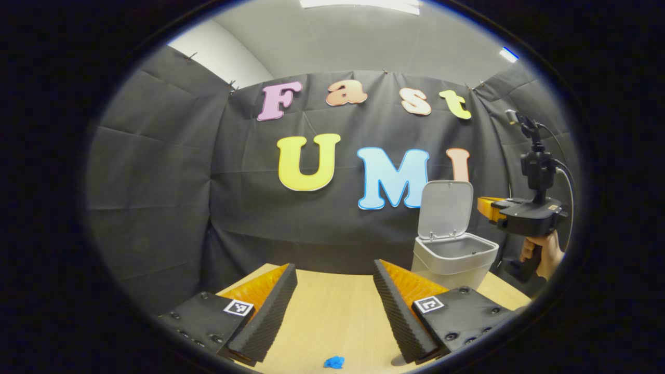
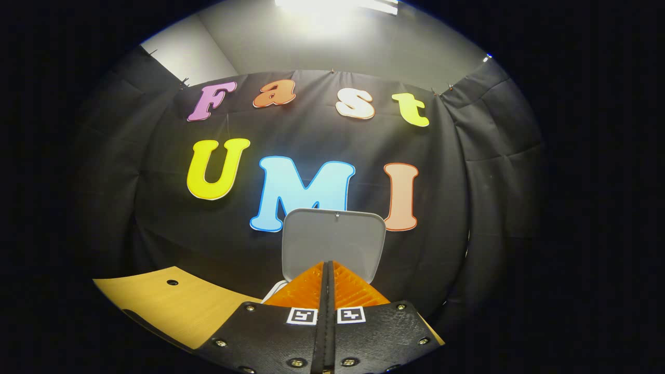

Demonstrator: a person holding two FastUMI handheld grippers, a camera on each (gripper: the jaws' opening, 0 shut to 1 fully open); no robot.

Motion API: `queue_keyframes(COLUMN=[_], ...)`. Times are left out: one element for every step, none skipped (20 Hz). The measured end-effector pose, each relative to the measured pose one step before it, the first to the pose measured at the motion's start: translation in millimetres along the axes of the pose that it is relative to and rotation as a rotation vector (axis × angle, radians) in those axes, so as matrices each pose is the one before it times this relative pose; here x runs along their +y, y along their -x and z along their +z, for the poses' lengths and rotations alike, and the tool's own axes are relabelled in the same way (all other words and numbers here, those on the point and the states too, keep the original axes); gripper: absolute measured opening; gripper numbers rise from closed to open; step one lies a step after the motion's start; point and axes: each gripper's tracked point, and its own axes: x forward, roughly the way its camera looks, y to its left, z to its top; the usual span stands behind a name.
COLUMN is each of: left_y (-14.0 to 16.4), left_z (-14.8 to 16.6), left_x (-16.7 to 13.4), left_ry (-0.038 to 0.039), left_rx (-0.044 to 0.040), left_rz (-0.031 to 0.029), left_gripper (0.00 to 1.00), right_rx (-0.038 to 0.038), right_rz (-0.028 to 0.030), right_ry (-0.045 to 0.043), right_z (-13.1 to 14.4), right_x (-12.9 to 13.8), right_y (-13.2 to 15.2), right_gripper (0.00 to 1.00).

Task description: Press the lid of the desktop garbage bin to open it, pick up the crumpled paper on the desktop and throw it into the bin, then pick up the pop can on the desktop and drop it into the bin, and finally close the garbage bin lid.

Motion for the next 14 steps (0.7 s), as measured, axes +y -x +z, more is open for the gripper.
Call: queue_keyframes(left_y=[-0.40, -0.06, 1.14, 0.40, -0.49, -0.43, 1.00, 0.37, 0.33, -0.84, 0.07, -1.94, -2.35, -2.34], left_z=[-2.50, -2.04, -3.78, -2.64, -4.03, -3.31, -3.75, -3.37, -3.10, -3.10, -3.06, -5.24, -7.95, -6.32], left_x=[2.84, 2.61, 4.04, 2.64, 2.31, 2.26, 2.02, 1.68, 2.84, 0.55, -1.02, -2.37, -1.73, 1.17], left_ry=[0.00222, 0.00053, -0.00090, -0.00221, -0.00273, -0.00244, -0.00206, -0.00192, -0.00164, 0.00009, 0.00307, 0.00845, 0.01315, 0.01202], left_rx=[0.00735, 0.00547, 0.00490, 0.00476, 0.00488, 0.00489, 0.00504, 0.00460, 0.00504, 0.00302, 0.00442, 0.01377, 0.01842, 0.01516], left_rz=[0.00373, 0.00378, 0.00297, 0.00142, 0.00108, -0.00056, -0.00418, -0.00382, -0.00756, -0.00771, -0.01407, -0.02369, -0.02191, -0.01302], left_gripper=[0.96, 0.96, 0.96, 0.98, 0.98, 0.98, 0.98, 0.98, 0.98, 0.98, 0.98, 0.96, 0.99, 0.99], right_rx=[0.00840, 0.00679, 0.00457, 0.00071, -0.00154, -0.00439, 0.00126, 0.00148, 0.00178, -0.00109, 0.00062, -0.00406, -0.00350, -0.00318], right_rz=[0.00453, 0.00837, -0.00482, -0.00487, -0.00570, 0.00292, -0.00458, -0.01151, -0.00978, -0.00406, -0.00950, -0.01338, -0.02097, -0.01350], right_ry=[-0.00584, -0.00547, -0.00390, -0.00166, -0.00023, 0.00002, 0.00284, 0.00313, 0.00301, -0.00052, 0.00011, -0.00092, -0.00067, -0.00365], right_z=[-1.60, -1.85, -1.29, -0.20, 0.19, 0.48, -1.32, -0.99, -2.40, 0.33, -1.07, -0.01, -0.96, -1.16], right_x=[2.95, 5.28, 2.02, 0.41, 1.42, 3.90, 2.60, -1.78, 0.50, 0.20, -1.21, -1.76, -4.36, -2.79], right_y=[6.11, 5.31, 6.35, 6.70, 4.26, 7.96, 5.51, 4.70, 7.06, 4.64, 5.02, 5.91, 6.01, 4.89], right_gripper=[0.00, 0.00, 0.00, 0.00, 0.00, 0.00, 0.00, 0.00, 0.01, 0.05, 0.12, 0.16, 0.21, 0.22])
